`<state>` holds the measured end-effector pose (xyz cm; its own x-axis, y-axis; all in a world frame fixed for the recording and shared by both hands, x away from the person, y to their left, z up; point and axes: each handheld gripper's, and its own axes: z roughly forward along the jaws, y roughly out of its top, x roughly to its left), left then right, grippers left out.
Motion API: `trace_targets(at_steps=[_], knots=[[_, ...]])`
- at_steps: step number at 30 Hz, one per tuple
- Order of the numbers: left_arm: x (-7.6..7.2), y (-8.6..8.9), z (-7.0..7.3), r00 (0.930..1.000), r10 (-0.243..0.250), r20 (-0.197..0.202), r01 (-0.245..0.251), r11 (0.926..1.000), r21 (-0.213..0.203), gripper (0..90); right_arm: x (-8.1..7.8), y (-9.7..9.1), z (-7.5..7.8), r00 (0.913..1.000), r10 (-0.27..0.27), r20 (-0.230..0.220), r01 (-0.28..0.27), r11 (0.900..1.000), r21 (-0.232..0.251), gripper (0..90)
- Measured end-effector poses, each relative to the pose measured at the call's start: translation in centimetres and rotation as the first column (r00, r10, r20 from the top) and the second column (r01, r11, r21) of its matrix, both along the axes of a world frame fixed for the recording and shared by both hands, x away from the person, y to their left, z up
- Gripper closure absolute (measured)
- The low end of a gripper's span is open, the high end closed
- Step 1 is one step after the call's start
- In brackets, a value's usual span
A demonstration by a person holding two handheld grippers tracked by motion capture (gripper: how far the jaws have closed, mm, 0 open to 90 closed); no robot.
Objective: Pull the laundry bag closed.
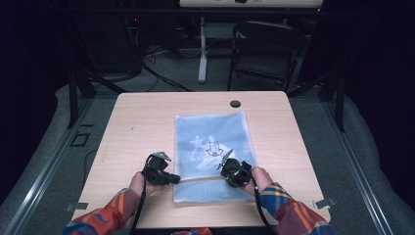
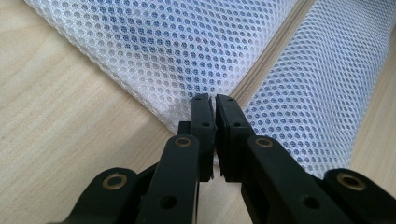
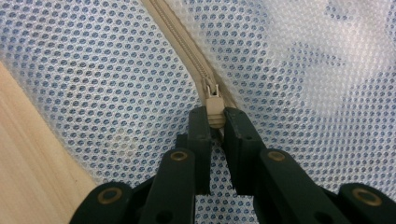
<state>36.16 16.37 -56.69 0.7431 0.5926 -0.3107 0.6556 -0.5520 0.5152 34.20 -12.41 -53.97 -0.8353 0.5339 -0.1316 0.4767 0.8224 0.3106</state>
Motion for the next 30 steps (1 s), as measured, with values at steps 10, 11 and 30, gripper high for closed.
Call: trace_targets(at_steps=[10, 11, 30], knots=[[0.0, 0.0, 0.0, 1.0000, 0.000, 0.001, 0.000, 1.0000, -0.001, 86.5, 0.0, -0.5, 0.1, 0.9998, -0.017, -0.004, 0.017, 0.9999, -0.002, 81.7], [0.0, 0.0, 0.0, 1.0000, 0.003, -0.001, -0.003, 1.0000, -0.002, 86.5, 0.0, -0.5, 0.0, 0.9998, -0.019, -0.001, 0.019, 0.9997, -0.014, 81.7], [0.0, 0.0, 0.0, 1.0000, 0.000, 0.001, 0.000, 1.0000, -0.002, 86.5, 0.1, -2.9, 0.2, 0.9966, -0.082, -0.010, 0.081, 0.9963, -0.028, 81.7]])
